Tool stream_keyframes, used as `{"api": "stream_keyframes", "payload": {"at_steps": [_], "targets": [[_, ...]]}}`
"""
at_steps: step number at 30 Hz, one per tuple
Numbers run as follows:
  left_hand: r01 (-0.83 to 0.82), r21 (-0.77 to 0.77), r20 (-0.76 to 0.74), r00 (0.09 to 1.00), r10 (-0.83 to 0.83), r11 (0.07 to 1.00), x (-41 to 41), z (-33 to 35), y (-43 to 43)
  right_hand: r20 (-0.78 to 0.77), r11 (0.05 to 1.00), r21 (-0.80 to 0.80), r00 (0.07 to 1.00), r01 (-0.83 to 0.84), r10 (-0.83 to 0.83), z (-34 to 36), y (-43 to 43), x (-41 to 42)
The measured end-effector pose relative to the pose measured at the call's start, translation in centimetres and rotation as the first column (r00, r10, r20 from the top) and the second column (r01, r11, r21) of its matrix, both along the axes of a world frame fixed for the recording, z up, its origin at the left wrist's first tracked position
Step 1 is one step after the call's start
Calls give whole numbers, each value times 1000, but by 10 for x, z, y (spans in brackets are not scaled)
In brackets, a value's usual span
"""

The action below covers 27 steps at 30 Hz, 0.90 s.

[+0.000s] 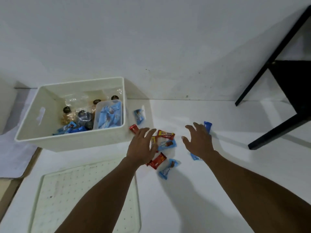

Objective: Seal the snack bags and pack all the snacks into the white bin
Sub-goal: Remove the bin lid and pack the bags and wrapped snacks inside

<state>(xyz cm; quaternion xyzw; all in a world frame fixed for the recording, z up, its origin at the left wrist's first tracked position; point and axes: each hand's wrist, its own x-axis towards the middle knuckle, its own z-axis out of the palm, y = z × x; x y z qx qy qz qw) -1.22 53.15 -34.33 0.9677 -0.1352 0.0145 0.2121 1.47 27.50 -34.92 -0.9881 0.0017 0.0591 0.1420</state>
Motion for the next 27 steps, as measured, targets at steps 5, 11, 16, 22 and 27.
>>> {"api": "stream_keyframes", "payload": {"at_steps": [5, 11, 16, 22, 27], "targets": [[-97, 89, -126, 986, 108, 991, 13, -26, -4, -152, 996, 32, 985, 88, -83, -19, -29, 12], [-140, 166, -218, 960, 175, 976, 47, -46, -2, -257, 979, 58, 951, 195, -174, -41, -43, 41], [-179, 160, -220, 952, 211, 971, 70, -65, 5, -258, 991, 43, 960, 125, -110, -62, -36, 60], [-213, 254, -205, 941, 268, 943, 93, -89, 17, -79, 945, 99, 944, -312, 320, -79, 16, 60], [-180, 220, -271, 933, 237, 959, 92, -92, 13, -43, 824, 19, 823, -566, 566, -78, 44, 43]]}}
